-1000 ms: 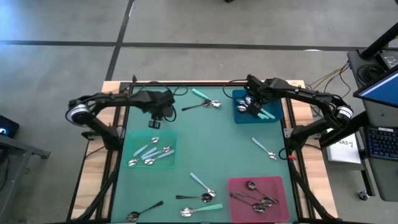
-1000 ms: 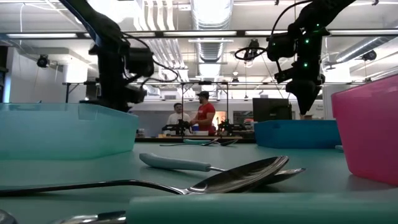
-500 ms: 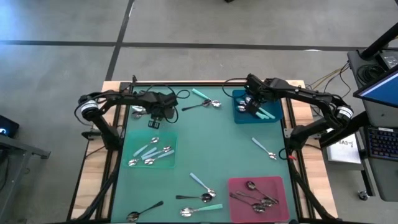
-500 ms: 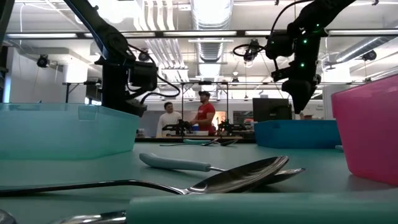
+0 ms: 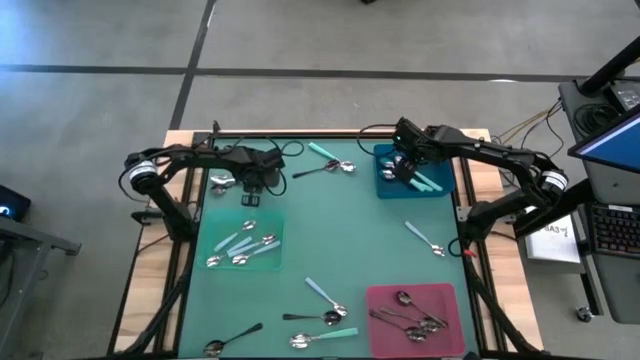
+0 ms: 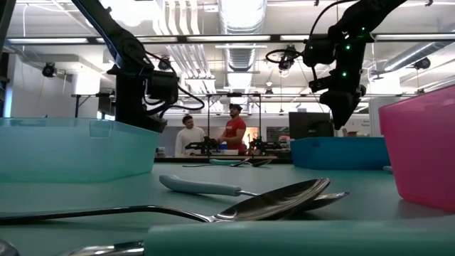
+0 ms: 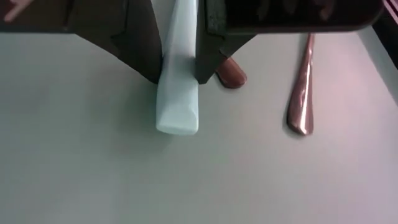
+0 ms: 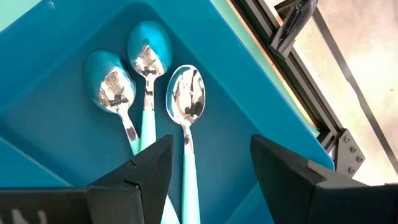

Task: Sort silverware by color (type)
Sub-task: Put the green spoon into the blue bin

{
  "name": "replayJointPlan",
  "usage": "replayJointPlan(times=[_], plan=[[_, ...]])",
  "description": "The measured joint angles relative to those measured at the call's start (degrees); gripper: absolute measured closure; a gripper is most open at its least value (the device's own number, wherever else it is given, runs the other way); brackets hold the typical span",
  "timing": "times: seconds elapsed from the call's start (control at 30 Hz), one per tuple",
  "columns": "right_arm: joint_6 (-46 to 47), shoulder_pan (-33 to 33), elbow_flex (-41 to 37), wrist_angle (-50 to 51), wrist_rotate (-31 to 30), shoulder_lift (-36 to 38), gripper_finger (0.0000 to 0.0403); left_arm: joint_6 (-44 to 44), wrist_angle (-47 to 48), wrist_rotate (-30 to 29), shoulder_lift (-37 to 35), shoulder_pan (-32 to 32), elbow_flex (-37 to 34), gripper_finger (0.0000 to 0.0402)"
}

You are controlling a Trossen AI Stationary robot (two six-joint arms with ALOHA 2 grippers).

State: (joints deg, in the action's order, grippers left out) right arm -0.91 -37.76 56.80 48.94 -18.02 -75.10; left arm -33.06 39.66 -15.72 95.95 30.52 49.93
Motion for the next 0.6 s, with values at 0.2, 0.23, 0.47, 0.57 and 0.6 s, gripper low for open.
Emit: replayJointPlan(times=[0.2,0.23,0.47,0.57,0.6], plan=[[0.33,0.0,-0.02,-0.04,0.02,0.42,0.0197,6.19,-2.15,0.67,-4.52,0.28,-0.23,0.0347],[0.36,0.0,0.0,-0.17,0.05,0.66,0.0197,6.82,-2.69,0.65,-5.54,0.26,-0.2,0.0347],[2.5,0.34,-0.02,-2.02,4.76,2.03,0.0197,10.64,-7.19,0.23,-15.02,0.26,-0.15,0.0347],[2.59,1.06,-0.02,-4.99,10.64,2.26,0.0197,14.03,-10.38,1.47,-19.62,0.26,-0.11,0.0347],[2.77,1.49,-0.02,-6.5,12.55,2.28,0.0197,15.12,-11.28,2.92,-21.12,0.27,-0.09,0.0347]])
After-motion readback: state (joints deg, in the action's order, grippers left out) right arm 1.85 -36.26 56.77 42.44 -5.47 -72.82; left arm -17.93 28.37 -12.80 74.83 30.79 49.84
